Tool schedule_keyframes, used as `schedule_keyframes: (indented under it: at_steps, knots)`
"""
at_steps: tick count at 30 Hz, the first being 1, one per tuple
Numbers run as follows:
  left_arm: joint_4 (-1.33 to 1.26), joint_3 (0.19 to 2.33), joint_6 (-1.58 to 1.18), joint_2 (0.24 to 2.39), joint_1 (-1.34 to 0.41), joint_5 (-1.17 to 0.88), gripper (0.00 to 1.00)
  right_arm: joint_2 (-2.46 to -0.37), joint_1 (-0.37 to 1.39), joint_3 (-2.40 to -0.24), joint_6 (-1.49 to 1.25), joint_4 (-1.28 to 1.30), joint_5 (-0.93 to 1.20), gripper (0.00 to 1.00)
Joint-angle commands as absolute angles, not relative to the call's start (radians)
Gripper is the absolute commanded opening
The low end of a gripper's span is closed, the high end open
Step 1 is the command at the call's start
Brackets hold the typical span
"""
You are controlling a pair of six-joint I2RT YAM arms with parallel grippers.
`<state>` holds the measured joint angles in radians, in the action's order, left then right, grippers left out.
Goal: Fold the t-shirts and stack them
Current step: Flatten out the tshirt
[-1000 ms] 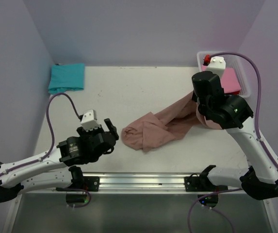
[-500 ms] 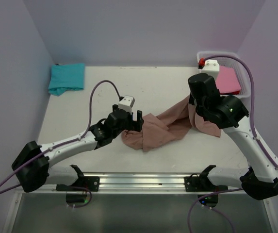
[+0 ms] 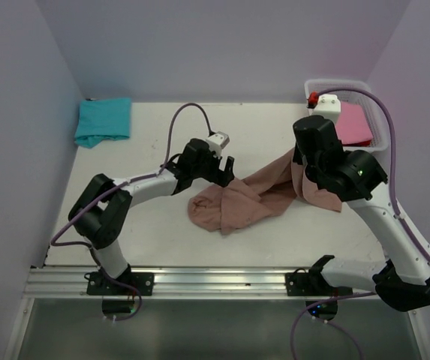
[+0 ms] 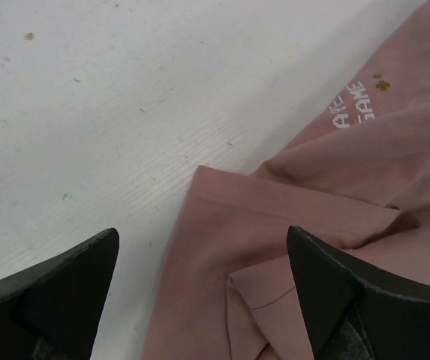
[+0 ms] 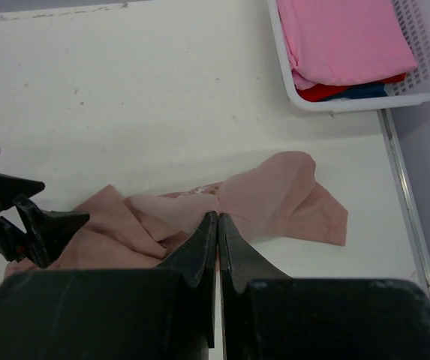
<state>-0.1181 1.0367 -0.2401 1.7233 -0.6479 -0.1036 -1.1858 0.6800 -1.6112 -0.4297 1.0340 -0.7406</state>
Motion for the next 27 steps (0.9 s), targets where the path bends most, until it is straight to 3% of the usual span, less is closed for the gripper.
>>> schedule_keyframes:
  at_steps: [1, 23, 27]
  knots:
    - [-0.163, 1.1, -0.169, 1.772, -0.637, -0.245, 0.95, -1.157, 0.68, -1.609, -0.437, 1.029, -0.752, 0.0]
    - [-0.089, 1.255, -0.095, 2.043, -0.617, -0.255, 0.82, -1.135, 0.68, -1.594, -0.428, 1.026, -0.75, 0.0]
    - [-0.094, 1.276, -0.1, 2.08, -0.618, -0.275, 0.69, -1.134, 0.68, -1.588, -0.428, 1.025, -0.755, 0.0]
